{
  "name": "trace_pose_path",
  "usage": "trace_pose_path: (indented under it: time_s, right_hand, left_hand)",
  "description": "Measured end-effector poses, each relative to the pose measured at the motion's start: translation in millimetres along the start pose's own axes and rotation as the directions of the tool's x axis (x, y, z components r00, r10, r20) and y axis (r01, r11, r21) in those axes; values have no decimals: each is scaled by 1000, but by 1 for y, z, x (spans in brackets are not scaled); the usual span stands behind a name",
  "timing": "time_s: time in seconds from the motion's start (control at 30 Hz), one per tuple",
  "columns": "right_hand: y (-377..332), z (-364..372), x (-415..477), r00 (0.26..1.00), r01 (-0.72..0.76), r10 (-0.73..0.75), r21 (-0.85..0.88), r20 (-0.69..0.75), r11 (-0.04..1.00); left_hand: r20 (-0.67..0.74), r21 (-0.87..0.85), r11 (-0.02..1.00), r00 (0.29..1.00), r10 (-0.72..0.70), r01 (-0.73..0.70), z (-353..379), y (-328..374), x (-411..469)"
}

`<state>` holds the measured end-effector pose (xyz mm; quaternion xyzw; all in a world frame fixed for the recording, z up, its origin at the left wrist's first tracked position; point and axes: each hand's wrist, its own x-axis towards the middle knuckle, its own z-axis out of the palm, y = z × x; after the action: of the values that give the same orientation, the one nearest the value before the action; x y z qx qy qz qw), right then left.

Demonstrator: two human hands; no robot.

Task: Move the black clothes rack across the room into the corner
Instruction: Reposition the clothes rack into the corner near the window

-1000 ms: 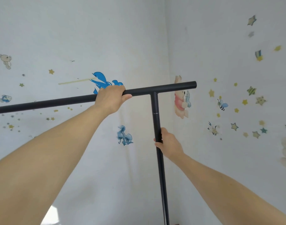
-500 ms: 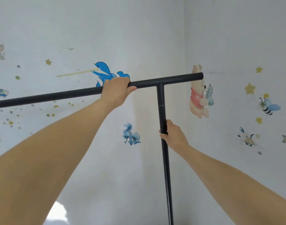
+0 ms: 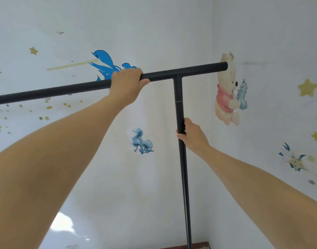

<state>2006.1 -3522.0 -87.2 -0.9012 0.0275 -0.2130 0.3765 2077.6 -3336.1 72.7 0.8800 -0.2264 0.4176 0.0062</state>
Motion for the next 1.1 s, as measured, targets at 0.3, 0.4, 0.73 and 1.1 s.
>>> trace_pose_path:
  time_s: [0.3,0.4,0.73,1.1]
  right_hand:
    - [23,-13,16,1000,-5,5,-20,-14,1000]
    - [30,-18,19,1000,-15,14,-27,-16,1000]
    - [34,-15,38,1000,-6,5,-14,-31,1000]
    - [44,-17,35,999,28,-27,55,-22,998]
  left_hand:
    - [-59,-21,1000,998,5,-6,17,21,14]
    - [-64,-9,1000,998,-6,5,22,29,19]
    - [-67,-47,999,998,-13,9,34,24,35]
    - [-117,-43,999,993,-7,2,31,29,27]
